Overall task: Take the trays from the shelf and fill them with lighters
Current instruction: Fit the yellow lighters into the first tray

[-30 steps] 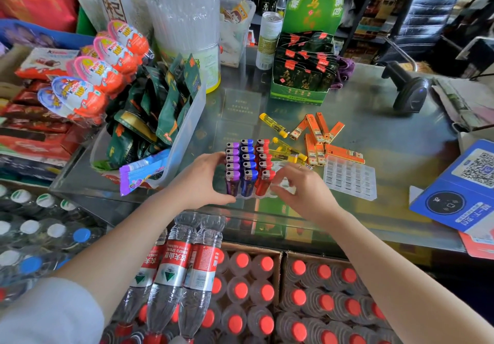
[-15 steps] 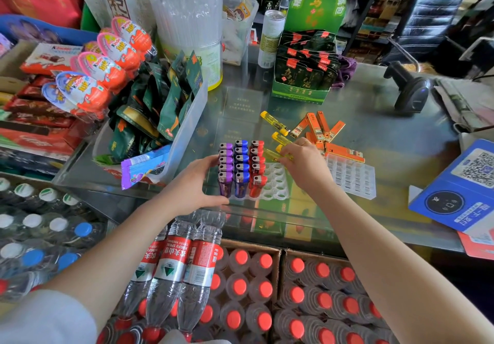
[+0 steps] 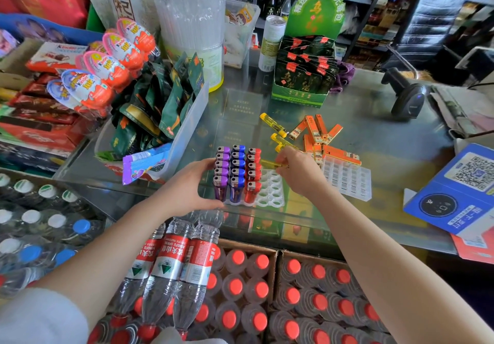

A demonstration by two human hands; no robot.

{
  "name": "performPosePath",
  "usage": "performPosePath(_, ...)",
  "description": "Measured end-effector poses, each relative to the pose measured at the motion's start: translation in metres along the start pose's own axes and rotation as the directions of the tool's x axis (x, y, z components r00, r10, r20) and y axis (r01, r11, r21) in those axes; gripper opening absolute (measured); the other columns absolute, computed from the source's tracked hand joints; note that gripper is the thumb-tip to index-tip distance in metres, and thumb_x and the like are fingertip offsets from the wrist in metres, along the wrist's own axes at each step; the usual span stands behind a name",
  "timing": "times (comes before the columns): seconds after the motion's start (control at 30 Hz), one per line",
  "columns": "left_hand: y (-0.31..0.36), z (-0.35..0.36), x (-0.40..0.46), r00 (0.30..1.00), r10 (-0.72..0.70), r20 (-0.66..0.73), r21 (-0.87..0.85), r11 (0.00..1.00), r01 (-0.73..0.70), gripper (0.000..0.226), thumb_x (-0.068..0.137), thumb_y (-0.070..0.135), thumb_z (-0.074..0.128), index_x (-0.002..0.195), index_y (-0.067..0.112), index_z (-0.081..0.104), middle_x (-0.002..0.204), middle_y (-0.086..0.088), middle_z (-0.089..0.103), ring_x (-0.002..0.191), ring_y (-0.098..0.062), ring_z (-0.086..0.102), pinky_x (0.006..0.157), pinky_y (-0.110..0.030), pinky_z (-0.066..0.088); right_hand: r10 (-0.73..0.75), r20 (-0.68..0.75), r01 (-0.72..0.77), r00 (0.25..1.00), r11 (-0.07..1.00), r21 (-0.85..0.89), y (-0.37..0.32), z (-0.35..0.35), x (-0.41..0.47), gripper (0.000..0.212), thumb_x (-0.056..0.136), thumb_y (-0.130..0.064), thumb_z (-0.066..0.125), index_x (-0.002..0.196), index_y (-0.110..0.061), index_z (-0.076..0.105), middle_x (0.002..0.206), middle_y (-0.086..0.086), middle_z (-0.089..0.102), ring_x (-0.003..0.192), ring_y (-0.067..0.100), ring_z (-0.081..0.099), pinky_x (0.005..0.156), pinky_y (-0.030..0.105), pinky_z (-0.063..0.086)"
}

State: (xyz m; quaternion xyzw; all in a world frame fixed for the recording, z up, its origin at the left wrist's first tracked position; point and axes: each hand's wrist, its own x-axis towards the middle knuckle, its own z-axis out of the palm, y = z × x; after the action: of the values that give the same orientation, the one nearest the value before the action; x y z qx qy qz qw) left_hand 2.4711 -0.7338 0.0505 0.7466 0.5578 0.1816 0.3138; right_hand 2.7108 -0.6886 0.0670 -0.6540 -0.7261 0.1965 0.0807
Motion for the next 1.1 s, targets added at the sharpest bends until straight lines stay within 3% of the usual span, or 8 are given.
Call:
performPosePath(0.27, 0.004, 0.0, -0.002, 1.0, 0.024, -0.018, -0.03, 0.999, -0.024, 0.076, 0.06, 0.028, 0.083, 0.126, 0.025, 0.045, 0.113, 0.015, 0.05, 0.107, -0.005, 0.046, 0.091, -0.029, 0.038, -0.083, -0.224, 0.148, 0.971, 0.945, 0.292, -0.006, -0.022, -0.013, 0.016, 0.085, -0.009, 0.062, 0.101, -0.008, 0.063, 0.1, 0.006, 0.062, 0.082, 0.018, 0.055, 0.07, 0.022, 0.04)
performPosePath(0.37, 0.011, -0.001, -0.002, 0.999, 0.023, -0.028, -0.029, 0.999, -0.024, 0.078, 0.063, 0.026, 0.082, 0.13, 0.023, 0.043, 0.114, 0.017, 0.044, 0.108, -0.001, 0.04, 0.09, -0.025, 0.033, -0.085, -0.23, 0.15, 0.97, 0.947, 0.285, -0.004, -0.022, -0.02, 0.018, 0.08, -0.011, 0.068, 0.097, -0.01, 0.064, 0.087, 0.0, 0.06, 0.074, 0.013, 0.052, 0.059, 0.011, 0.038)
performPosePath(0.53, 0.022, -0.003, 0.0, 0.999, 0.039, -0.018, -0.055, 0.998, -0.04, 0.068, 0.066, 0.02, 0.08, 0.125, 0.023, 0.046, 0.11, 0.02, 0.045, 0.104, 0.002, 0.04, 0.086, -0.02, 0.03, -0.124, -0.242, 0.181, 0.962, 0.957, 0.227, -0.004, -0.02, -0.023, 0.019, 0.079, -0.007, 0.069, 0.097, -0.007, 0.064, 0.088, 0.002, 0.06, 0.076, 0.015, 0.052, 0.061, 0.008, 0.036)
performPosePath(0.7, 0.021, -0.004, 0.002, 1.0, 0.026, 0.003, -0.062, 0.998, -0.026, 0.068, 0.065, 0.023, 0.08, 0.124, 0.025, 0.046, 0.111, 0.019, 0.046, 0.107, -0.001, 0.041, 0.089, -0.024, 0.032, -0.195, -0.193, 0.218, 0.962, 0.97, 0.11, -0.01, -0.027, -0.014, 0.021, 0.08, -0.009, 0.068, 0.1, -0.005, 0.064, 0.096, 0.008, 0.064, 0.08, 0.014, 0.049, 0.071, 0.02, 0.036)
performPosePath(0.83, 0.021, -0.005, 0.004, 0.999, 0.034, 0.009, -0.076, 0.997, -0.033, 0.071, 0.064, 0.021, 0.081, 0.123, 0.029, 0.043, 0.112, 0.02, 0.045, 0.108, 0.0, 0.041, 0.091, -0.024, 0.032, -0.195, -0.127, 0.205, 0.973, 0.976, 0.069, -0.015, -0.036, -0.004, 0.022, 0.08, -0.011, 0.068, 0.102, -0.006, 0.065, 0.096, 0.008, 0.065, 0.079, 0.015, 0.049, 0.07, 0.022, 0.035)
performPosePath(1.0, 0.015, -0.002, 0.006, 1.0, 0.027, 0.01, -0.098, 0.995, -0.026, 0.068, 0.065, 0.02, 0.081, 0.116, 0.037, 0.039, 0.104, 0.034, 0.042, 0.099, 0.01, 0.043, 0.081, -0.009, 0.03, -0.241, -0.044, 0.24, 0.969, 0.97, -0.027, -0.017, -0.041, -0.003, 0.02, 0.082, -0.012, 0.066, 0.101, -0.006, 0.063, 0.099, 0.01, 0.064, 0.084, 0.02, 0.053, 0.072, 0.028, 0.042)
performPosePath(1.1, 0.009, 0.0, 0.008, 1.0, 0.026, 0.005, -0.099, 0.995, -0.025, 0.071, 0.064, 0.023, 0.081, 0.124, 0.031, 0.042, 0.113, 0.024, 0.048, 0.11, 0.001, 0.044, 0.087, -0.016, 0.033, -0.272, 0.013, 0.273, 0.962, 0.959, -0.081, -0.024, -0.045, -0.001, 0.02, 0.083, -0.011, 0.064, 0.102, -0.004, 0.063, 0.1, 0.012, 0.064, 0.091, 0.026, 0.057, 0.079, 0.035, 0.048)
